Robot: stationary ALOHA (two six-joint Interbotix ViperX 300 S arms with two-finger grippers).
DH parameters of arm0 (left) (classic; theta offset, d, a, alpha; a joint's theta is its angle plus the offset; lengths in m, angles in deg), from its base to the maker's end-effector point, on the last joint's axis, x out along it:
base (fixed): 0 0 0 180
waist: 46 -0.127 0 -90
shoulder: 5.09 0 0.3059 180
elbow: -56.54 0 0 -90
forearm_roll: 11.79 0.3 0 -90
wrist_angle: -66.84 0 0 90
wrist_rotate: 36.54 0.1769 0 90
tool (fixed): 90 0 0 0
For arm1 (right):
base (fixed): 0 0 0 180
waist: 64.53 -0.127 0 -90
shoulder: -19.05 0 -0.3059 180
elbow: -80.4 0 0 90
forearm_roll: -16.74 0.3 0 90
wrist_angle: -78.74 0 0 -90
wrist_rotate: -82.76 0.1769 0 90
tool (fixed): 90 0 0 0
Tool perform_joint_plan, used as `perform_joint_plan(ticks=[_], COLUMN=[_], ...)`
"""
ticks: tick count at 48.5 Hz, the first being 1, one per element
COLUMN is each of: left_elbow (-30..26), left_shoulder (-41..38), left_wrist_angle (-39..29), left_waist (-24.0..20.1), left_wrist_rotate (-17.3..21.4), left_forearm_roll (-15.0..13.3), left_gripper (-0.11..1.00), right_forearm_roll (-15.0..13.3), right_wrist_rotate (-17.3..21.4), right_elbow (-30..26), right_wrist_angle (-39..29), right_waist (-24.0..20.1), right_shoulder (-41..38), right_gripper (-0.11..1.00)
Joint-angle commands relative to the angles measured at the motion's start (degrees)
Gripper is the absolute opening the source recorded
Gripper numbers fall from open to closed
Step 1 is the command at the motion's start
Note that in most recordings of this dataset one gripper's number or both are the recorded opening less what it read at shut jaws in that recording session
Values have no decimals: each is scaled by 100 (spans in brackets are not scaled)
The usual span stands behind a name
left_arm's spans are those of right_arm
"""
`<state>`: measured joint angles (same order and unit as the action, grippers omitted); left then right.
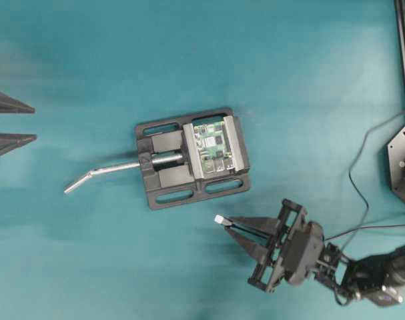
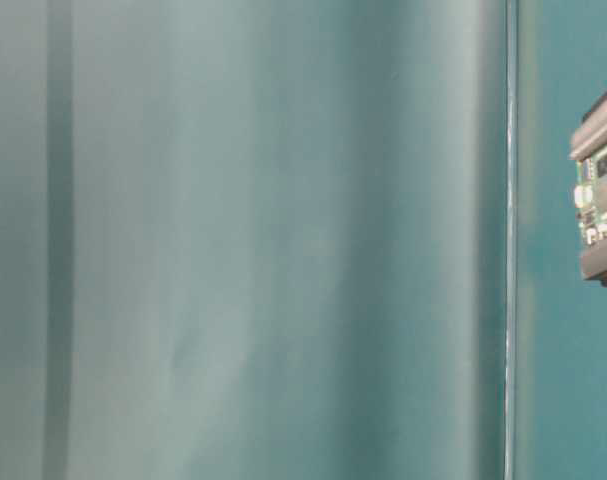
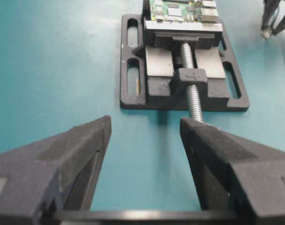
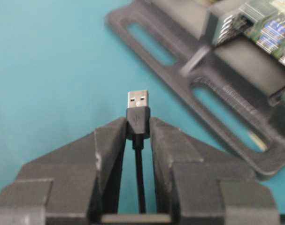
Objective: Insert the USB into the fixed PCB.
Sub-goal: 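Carry the USB plug with the right gripper toward the board's USB ports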
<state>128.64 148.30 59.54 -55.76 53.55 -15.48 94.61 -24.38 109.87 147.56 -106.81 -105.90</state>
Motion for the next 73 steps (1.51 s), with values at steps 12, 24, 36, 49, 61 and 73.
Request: perform_joint_plan(ticks=[12, 24, 36, 49, 61, 73], left_elbow=[-79, -79, -79, -79, -79, -79], left_shoulder=[-44, -35, -35, -35, -44, -35], left_wrist_angle=[26, 26, 26, 26, 26, 26], left_waist=[-18, -18, -26, -18, -18, -26], left_wrist_rotate=[18, 18, 18, 18, 18, 18], left_forearm_roll=[18, 26, 18, 18, 18, 26], left_gripper=[64, 64, 64, 64, 64, 64], right_forearm_roll=[879, 1450, 2013, 2619, 2646, 2681], right_wrist_rotate=[-466, -466, -475, -439, -448, -439], right_elbow=[-765, -1248, -1652, -1995, -2074, -2171], right_wrist_angle=[923, 1222, 1749, 2232, 2338, 2338], right_waist=[-132, -158, -167, -132, -9, 141], right_shoulder=[-35, -501, -765, -1002, -1046, -1046], right_gripper=[21, 20, 21, 21, 21, 20])
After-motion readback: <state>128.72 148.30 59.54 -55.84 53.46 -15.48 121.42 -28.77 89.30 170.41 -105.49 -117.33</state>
